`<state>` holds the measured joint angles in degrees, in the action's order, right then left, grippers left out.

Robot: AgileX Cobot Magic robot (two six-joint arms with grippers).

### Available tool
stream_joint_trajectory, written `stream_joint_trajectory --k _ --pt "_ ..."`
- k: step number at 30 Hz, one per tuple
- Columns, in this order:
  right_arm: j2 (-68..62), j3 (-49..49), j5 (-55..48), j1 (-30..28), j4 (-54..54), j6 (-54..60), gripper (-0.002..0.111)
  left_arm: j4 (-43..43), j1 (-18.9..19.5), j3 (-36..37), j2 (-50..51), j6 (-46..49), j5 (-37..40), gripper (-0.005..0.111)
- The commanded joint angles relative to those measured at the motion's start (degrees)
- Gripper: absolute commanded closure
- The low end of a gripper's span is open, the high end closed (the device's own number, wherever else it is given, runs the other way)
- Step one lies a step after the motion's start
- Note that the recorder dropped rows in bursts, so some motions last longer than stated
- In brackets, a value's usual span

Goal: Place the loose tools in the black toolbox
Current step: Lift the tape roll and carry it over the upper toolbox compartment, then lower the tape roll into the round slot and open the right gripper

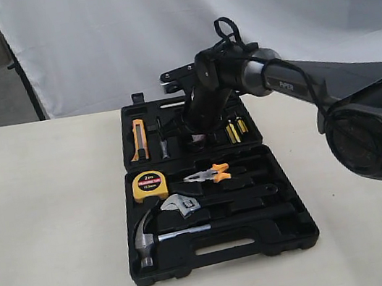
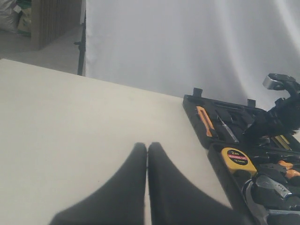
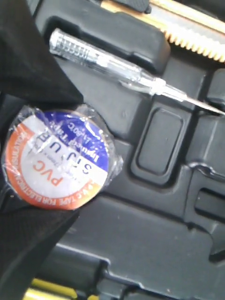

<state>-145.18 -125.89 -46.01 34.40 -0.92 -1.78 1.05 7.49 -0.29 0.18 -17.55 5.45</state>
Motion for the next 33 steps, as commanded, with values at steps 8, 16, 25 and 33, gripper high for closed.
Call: stream_joint_trajectory --k 8,16,25,33 --pt "0.14 0.09 -0.74 1.09 0.58 -3.78 0.047 0.25 1.45 -0.15 -0.18 -0.27 -0.41 0.106" --pt "0.52 -0.98 -0.48 1.09 -2.46 -3.78 0.035 0.25 1.45 -0.15 -0.18 -0.27 -0.41 0.106" --pt "3.70 -3.39 -0.82 -0.99 -1.62 -2.10 0.043 0.25 1.45 -0.15 -0.18 -0.27 -0.41 0.106" --pt "-0.62 -3.28 -3.56 -1.11 -1.80 -1.22 0.109 0.25 1.45 -0.15 -0.18 -0.27 -0.41 0.106"
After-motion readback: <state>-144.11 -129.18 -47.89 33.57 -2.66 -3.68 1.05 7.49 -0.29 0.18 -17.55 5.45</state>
